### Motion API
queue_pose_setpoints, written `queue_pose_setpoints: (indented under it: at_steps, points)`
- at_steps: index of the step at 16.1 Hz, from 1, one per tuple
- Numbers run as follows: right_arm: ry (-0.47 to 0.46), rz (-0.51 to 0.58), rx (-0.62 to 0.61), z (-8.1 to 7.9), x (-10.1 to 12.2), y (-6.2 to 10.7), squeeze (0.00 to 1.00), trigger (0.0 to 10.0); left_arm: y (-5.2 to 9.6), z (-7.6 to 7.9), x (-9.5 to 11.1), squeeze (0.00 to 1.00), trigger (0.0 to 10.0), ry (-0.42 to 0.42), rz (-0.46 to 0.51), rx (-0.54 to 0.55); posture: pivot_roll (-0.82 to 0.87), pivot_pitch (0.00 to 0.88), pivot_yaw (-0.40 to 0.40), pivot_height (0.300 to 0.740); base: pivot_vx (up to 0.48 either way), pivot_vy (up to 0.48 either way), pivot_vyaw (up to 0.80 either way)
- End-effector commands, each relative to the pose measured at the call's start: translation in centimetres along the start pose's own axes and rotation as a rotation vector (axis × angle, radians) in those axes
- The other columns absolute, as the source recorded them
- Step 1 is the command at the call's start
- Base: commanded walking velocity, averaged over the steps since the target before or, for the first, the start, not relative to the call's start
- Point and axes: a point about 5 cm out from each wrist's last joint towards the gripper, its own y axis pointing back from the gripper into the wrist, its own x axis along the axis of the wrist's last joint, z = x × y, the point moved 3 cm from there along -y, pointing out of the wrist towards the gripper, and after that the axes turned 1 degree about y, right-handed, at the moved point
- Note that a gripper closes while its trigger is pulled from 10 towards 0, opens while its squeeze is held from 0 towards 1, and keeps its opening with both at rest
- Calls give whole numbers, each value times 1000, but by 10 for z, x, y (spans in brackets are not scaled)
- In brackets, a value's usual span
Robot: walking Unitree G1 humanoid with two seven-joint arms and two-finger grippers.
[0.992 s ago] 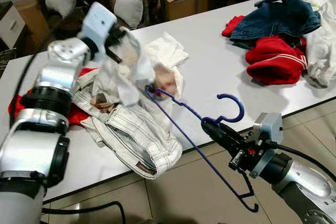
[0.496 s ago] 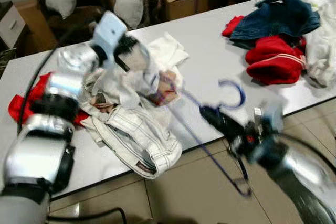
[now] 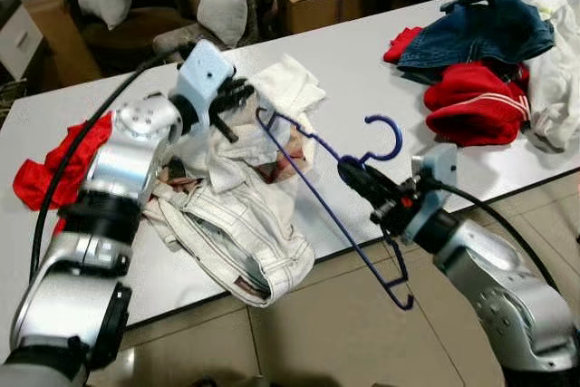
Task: Hang hanger
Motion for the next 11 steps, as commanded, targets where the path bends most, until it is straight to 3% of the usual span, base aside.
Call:
queue_pose_setpoints:
  at_steps: [1,2,3,4,5,7,8,9,10,11]
  points:
    - [-17,18,5,0,3,-3,0,10000,4,-1,2,0,0,-1,3,14,-146,0,91,740,0,0,0]
    - [-33,25,11,0,3,-4,0,10000,5,2,-1,0,4078,-9,-9,21,-146,0,85,740,0,0,0]
    - [-56,31,16,1,2,-5,0,10000,7,6,-8,0,10000,-36,-38,27,-146,0,77,740,0,0,0]
    - [-80,30,20,2,0,-6,0,10000,11,14,-21,341,10000,-36,-73,16,-147,0,73,740,0,0,0]
    - [-84,30,19,2,-1,-6,0,10000,12,16,-24,1000,10000,-26,-81,18,-147,0,71,740,0,0,0]
    - [-108,39,25,1,-1,-6,0,10000,16,21,-34,1000,10000,-81,-121,49,-144,0,63,740,0,0,0]
    - [-112,42,34,0,0,-7,0,10000,16,23,-42,925,10000,-143,-154,80,-144,0,62,740,0,0,0]
    - [-113,44,40,-1,0,-8,0,10000,15,24,-48,314,10000,-168,-172,98,-146,0,64,740,0,0,0]
    - [-113,48,46,-2,1,-8,0,10000,15,24,-52,0,10000,-187,-183,118,-147,0,66,740,0,0,0]
    - [-114,52,51,-3,2,-8,0,10000,14,22,-55,0,10000,-221,-196,139,-149,0,68,740,0,0,0]
